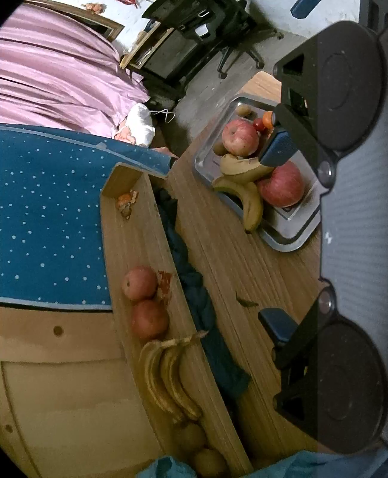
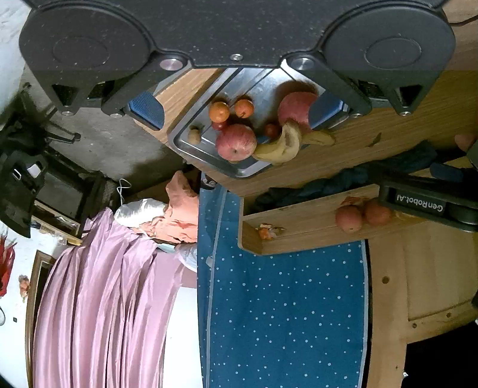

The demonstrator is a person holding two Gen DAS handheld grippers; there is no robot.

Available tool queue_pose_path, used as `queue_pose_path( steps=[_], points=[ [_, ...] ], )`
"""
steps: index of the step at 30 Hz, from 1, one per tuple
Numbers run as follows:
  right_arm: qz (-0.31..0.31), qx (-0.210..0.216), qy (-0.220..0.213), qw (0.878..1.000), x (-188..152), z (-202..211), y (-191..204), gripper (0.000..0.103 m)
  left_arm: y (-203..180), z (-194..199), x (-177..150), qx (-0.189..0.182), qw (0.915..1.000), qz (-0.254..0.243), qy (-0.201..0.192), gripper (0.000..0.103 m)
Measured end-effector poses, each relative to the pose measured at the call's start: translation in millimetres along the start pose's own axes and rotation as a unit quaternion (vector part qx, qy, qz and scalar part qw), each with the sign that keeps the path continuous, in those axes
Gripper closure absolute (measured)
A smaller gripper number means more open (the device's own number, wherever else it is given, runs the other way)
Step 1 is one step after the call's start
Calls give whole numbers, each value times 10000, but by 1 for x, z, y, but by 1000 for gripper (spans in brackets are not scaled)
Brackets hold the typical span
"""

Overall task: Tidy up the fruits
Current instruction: 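Withdraw both open tools from the tray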

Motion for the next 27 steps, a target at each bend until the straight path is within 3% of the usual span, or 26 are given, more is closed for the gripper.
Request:
queue_pose_path(
  steps=[15,20,27],
  points=[
    [-151,455,26,9988,-24,44,-10,1,8,52,-51,685,9976,39,57,0],
    [-85,489,-108,9987,-25,57,-10,1,15,61,-54,778,9969,102,19,0],
    [-159,461,-229,9985,-28,63,4,1,21,71,-55,937,9951,-223,-224,0]
  ],
)
Point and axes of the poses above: each gripper's, at about its wrist camera, not at the fingertips, and z roughly against the way its jaws point, y to its left, x to its top, the point moved 5 cm from there along -z, roughly the way its jaws point, and after that the axes turned 10 degrees about x, right-handed, at the moved point
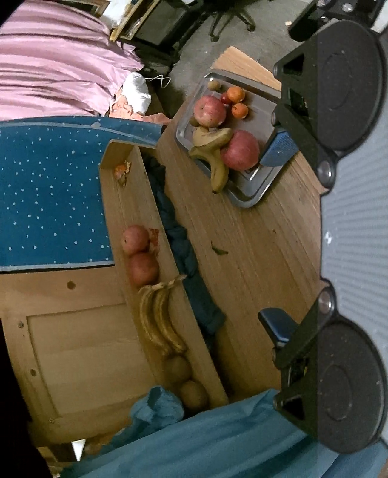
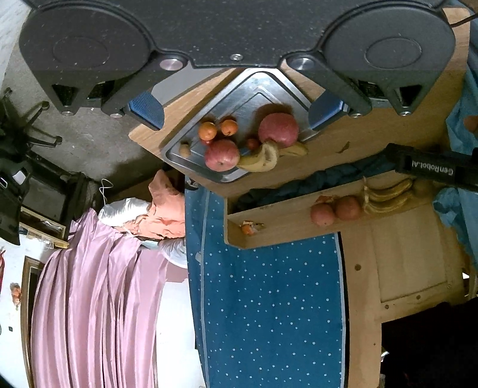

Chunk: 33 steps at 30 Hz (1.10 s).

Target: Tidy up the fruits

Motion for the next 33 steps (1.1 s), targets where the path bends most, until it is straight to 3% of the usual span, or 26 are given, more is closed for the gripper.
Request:
queue_pose_path(
  steps=[7,19,28,33],
  points=[
    [-151,-219,-67,9996,1,-4,29,1,24,-2,-8,-221,9991,-340,-120,0],
    [-462,-980,-83,9941,-6,-10,109,1,104,-29,2,-755,9943,-700,-267,0],
    [-576,-1501,-142,9869,-21,7,161,1,130,-41,-3,-1289,9831,-1148,-611,0],
    [-609,-1790,-32,9820,-41,28,186,1,134,-49,-18,-1742,9753,-1257,-507,0]
  ],
)
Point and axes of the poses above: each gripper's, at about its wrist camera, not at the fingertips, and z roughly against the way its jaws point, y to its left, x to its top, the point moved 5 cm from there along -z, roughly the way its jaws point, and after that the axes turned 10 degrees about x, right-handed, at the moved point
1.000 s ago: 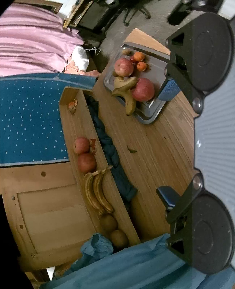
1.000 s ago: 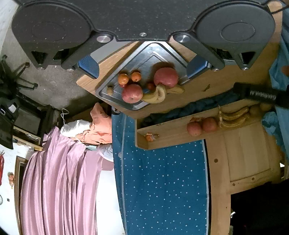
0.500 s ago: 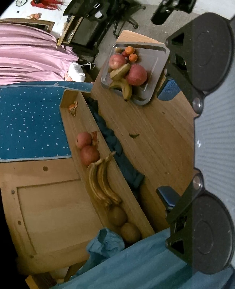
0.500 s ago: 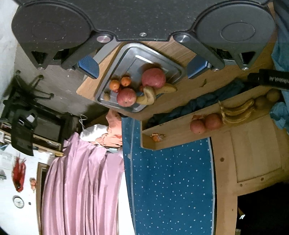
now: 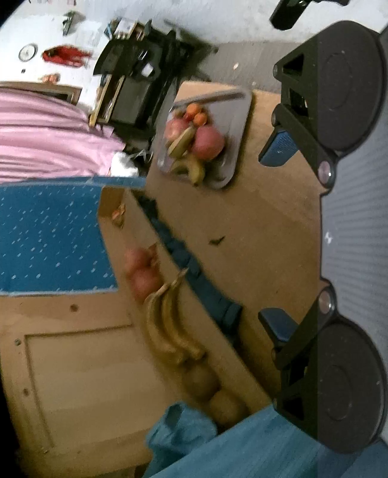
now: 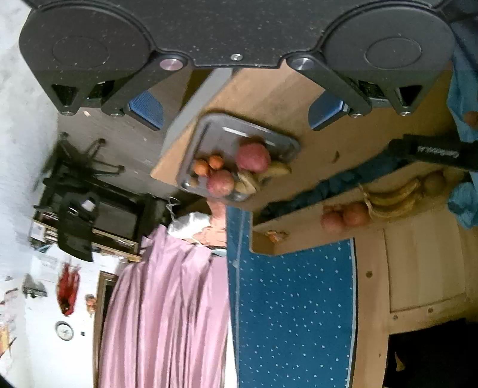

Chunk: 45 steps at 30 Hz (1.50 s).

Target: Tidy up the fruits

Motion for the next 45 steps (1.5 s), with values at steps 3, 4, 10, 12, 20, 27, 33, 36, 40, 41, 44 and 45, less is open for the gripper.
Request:
queue_pose_path(
  steps=[3,4,10,12,20,27,33,36,40,41,44,45],
  points=[
    [-63,-268,32,9996,-9,15,2,1,-4,-3,-9,-219,9997,-90,84,0],
    [-90,-357,40,9993,-12,19,2,1,-5,-3,-11,-289,9994,-144,95,0],
    [-199,-526,48,9984,-24,34,9,1,-10,1,-20,-416,9985,-341,24,0],
    [-210,-564,-5,9982,-24,36,9,1,-9,2,-23,-426,9984,-374,38,0],
    [-355,-437,140,9983,-30,26,14,1,3,3,-33,-257,9984,-485,113,0],
    [-312,-135,285,9990,-31,9,26,1,20,6,-36,-77,9992,-376,105,0],
    [-284,-39,367,9989,-29,-3,29,1,28,2,-36,34,9993,-324,174,0],
    [-268,-29,374,9989,-28,-6,29,1,30,0,-34,50,9994,-298,172,0],
    [-249,-21,407,9989,-26,-11,27,1,30,-3,-32,40,9994,-286,165,0],
    [-248,-25,420,9988,-26,-13,27,1,30,-4,-31,41,9995,-284,162,0],
    [-245,-33,472,9986,-25,-17,26,1,31,-6,-31,45,9995,-276,172,0],
    [-240,-27,485,9985,-26,-19,26,1,31,-6,-30,43,9995,-268,176,0]
  ],
)
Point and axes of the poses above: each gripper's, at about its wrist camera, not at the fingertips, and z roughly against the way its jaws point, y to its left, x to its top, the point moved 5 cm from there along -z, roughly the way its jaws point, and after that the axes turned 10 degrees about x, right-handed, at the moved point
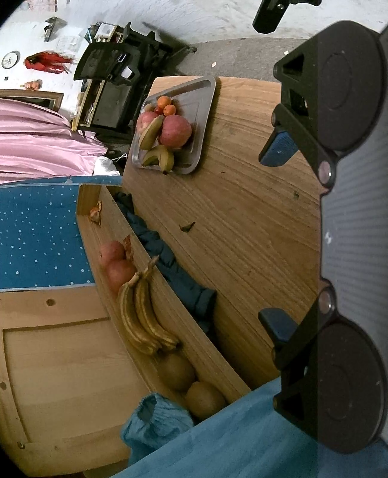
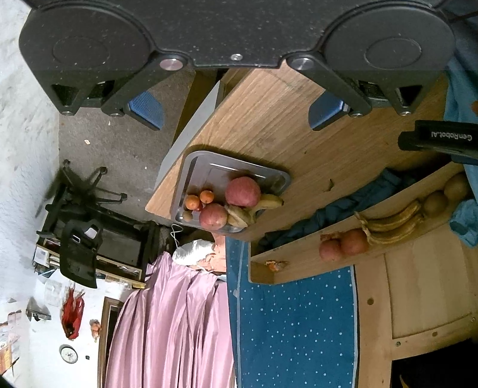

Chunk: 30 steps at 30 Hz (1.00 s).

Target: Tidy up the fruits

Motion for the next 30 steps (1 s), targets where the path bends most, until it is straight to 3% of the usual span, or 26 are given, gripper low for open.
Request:
queue_pose_path(
  steps=[30],
  points=[
    [-2,0,30,10000,-1,-3,-4,1,-7,1,3,-10,10000,35,-26,0]
  ],
)
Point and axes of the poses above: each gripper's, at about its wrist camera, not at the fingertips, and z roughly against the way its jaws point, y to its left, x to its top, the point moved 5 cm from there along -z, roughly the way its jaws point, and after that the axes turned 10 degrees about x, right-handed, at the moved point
